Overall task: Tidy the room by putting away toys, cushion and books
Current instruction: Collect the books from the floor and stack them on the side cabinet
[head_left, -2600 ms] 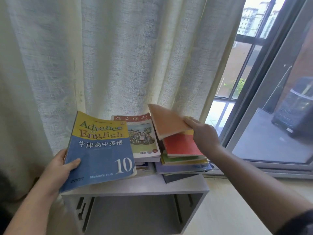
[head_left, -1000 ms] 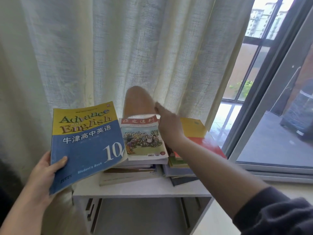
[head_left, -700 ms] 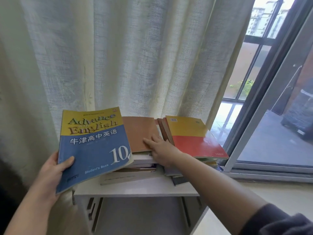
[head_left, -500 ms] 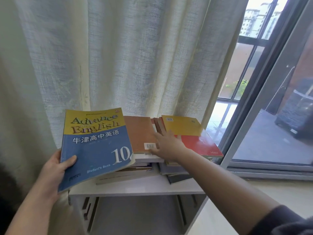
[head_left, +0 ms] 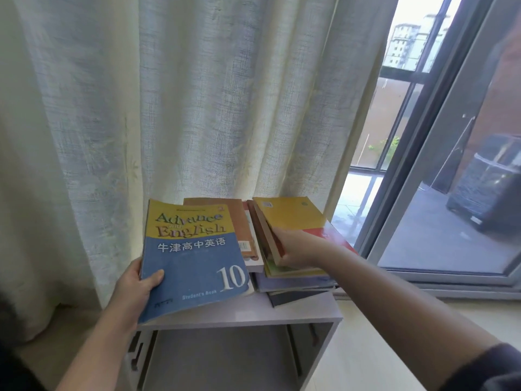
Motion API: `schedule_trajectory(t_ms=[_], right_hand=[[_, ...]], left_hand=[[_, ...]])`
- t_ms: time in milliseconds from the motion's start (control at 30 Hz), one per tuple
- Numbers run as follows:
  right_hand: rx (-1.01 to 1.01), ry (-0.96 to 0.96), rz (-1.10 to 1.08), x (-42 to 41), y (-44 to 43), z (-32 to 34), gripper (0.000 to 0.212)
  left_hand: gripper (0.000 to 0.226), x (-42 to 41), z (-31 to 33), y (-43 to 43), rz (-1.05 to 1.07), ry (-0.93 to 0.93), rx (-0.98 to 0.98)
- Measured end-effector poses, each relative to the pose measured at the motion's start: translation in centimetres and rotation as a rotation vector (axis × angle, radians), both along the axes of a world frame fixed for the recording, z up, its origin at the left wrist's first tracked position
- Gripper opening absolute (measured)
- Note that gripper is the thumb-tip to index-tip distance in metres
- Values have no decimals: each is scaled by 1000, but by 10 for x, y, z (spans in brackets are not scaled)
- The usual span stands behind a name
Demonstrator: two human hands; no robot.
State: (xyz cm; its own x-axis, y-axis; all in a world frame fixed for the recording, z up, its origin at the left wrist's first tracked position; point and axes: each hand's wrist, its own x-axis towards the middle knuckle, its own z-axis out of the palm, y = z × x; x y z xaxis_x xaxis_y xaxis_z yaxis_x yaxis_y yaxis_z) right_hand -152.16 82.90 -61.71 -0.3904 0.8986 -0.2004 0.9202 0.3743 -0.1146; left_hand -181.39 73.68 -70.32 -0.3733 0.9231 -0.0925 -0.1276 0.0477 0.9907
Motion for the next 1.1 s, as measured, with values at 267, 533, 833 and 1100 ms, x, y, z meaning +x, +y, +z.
schedule_trajectory(t_ms=[267, 533, 833, 1100], right_hand=[[348, 1101, -535, 23, -7, 44, 20], [287, 1724, -597, 18, 1, 87, 17], [-216, 1434, -320, 5, 23, 102, 39], [-169, 645, -35, -96, 61, 92, 43]], left_hand=[[27, 9, 4, -4, -74, 1, -48], [25, 13, 12, -6, -123, -201, -111], [33, 5, 18, -15, -178, -350, -107], [47, 1, 29, -16, -327, -321, -110]])
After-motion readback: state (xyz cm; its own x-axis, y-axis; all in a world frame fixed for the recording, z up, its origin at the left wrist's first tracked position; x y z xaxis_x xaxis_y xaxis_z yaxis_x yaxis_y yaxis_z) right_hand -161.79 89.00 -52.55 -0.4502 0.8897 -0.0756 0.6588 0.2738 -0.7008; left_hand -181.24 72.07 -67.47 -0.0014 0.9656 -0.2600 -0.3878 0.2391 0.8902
